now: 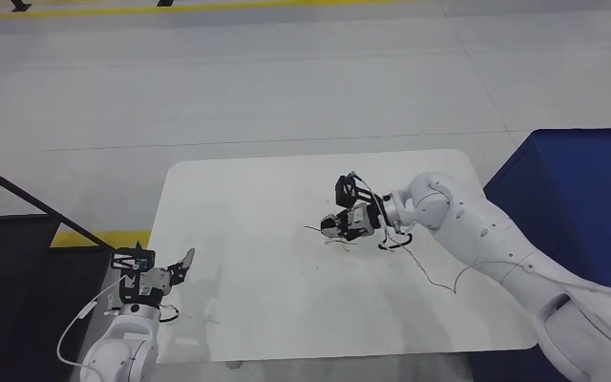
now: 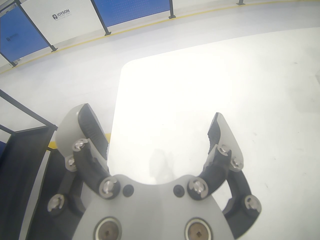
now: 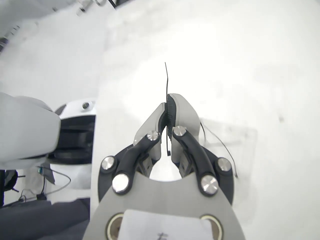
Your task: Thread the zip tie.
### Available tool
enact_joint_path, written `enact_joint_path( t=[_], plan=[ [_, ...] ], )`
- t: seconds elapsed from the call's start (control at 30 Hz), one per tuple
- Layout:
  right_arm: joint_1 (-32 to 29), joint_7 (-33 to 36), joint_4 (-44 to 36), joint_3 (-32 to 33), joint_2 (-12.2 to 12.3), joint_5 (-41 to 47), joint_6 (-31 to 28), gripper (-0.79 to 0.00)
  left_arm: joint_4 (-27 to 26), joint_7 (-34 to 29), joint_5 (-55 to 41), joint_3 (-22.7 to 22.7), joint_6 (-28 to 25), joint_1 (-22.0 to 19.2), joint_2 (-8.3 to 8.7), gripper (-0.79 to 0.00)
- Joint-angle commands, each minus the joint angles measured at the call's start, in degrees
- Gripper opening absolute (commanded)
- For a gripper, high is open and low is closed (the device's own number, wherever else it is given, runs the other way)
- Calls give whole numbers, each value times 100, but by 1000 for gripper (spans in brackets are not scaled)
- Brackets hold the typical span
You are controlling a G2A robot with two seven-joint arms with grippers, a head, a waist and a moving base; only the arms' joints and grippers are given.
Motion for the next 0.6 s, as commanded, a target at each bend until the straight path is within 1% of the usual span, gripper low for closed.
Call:
enact_joint_path(
  t=[0.0,0.1,0.17,0.27,0.33,0.57],
  plan=[
    [-196,-422,-349,192,99,370,-1,-785,0,0,0,0,0,0,0,0],
    [-547,-873,-851,494,262,1068,-1,-785,0,0,0,0,0,0,0,0],
    [-777,-1020,-1242,681,334,1667,-1,-785,0,0,0,0,0,0,0,0],
    [-1098,-998,-1648,940,350,2629,-1,-785,0,0,0,0,0,0,0,0],
    [-1259,-688,-1590,1157,320,3389,-1,-785,0,0,0,0,0,0,0,0],
    [-1259,-688,-1590,1157,320,3389,-1,-785,0,0,0,0,0,0,0,0]
  ],
)
